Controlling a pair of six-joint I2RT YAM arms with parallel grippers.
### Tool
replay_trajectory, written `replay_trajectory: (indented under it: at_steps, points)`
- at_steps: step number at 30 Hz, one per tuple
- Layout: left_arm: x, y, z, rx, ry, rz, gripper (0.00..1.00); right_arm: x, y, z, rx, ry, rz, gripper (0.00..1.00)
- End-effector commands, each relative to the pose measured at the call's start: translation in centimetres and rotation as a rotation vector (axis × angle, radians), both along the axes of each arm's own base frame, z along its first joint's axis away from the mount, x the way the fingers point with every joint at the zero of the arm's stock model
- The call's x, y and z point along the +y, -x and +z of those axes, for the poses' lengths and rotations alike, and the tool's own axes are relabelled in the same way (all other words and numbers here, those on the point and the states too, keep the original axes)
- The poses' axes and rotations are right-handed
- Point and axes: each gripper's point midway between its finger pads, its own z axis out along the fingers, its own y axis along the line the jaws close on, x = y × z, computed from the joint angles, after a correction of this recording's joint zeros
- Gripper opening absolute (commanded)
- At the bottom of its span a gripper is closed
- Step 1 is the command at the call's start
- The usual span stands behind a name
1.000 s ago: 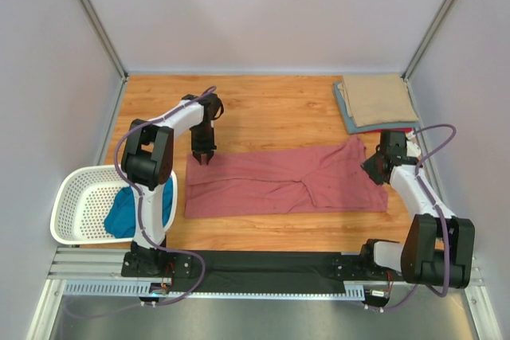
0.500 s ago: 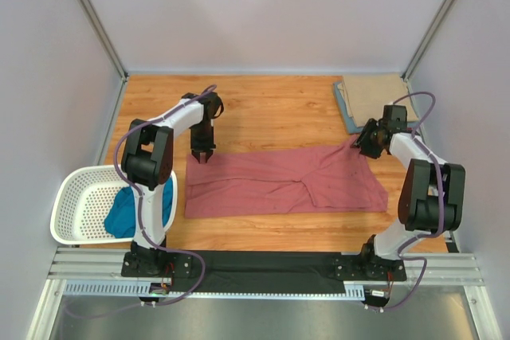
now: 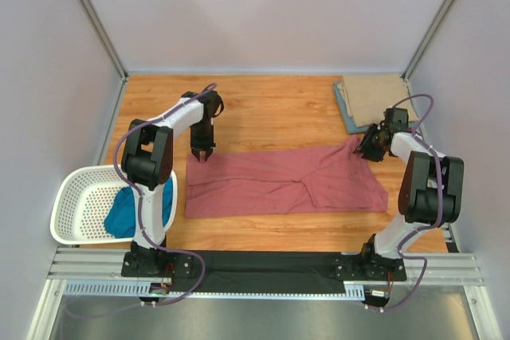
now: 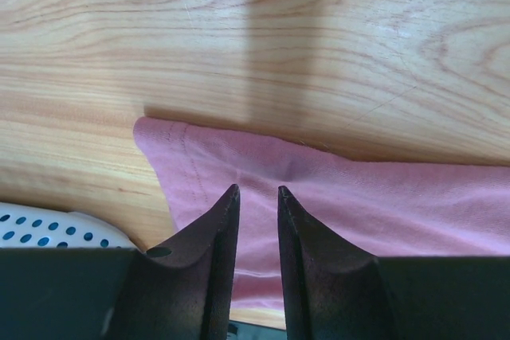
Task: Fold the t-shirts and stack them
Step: Fold the tshirt
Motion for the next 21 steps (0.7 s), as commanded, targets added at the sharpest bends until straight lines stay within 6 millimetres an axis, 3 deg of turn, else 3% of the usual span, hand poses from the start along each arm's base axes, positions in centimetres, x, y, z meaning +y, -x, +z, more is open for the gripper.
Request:
replay_trajectory:
  at_steps: [1, 7, 12, 17, 21]
  points:
    - [0.0, -0.8, 0.8, -0.026, -0.008, -0.014, 0.33, 0.0, -0.7, -0.2, -0.023, -0.002, 0.030, 0.37]
    - [0.3, -0.8, 0.6, -0.020, -0.020, -0.012, 0.33, 0.0, -0.7, -0.9, -0.019, -0.015, 0.033, 0.32]
    - [0.8, -0.7, 0.5, -0.015, -0.052, 0.008, 0.33, -2.0, 0.1, -1.1, 0.016, 0.037, -0.061, 0.00]
    - [1.9, -0.5, 0.5, -0.007, -0.092, 0.044, 0.33, -4.8, 2.0, -0.5, 0.027, 0.088, -0.217, 0.00]
    - [1.7, -0.6, 0.3, -0.002, -0.076, 0.050, 0.33, -4.3, 2.4, -0.2, -0.011, 0.053, -0.244, 0.00]
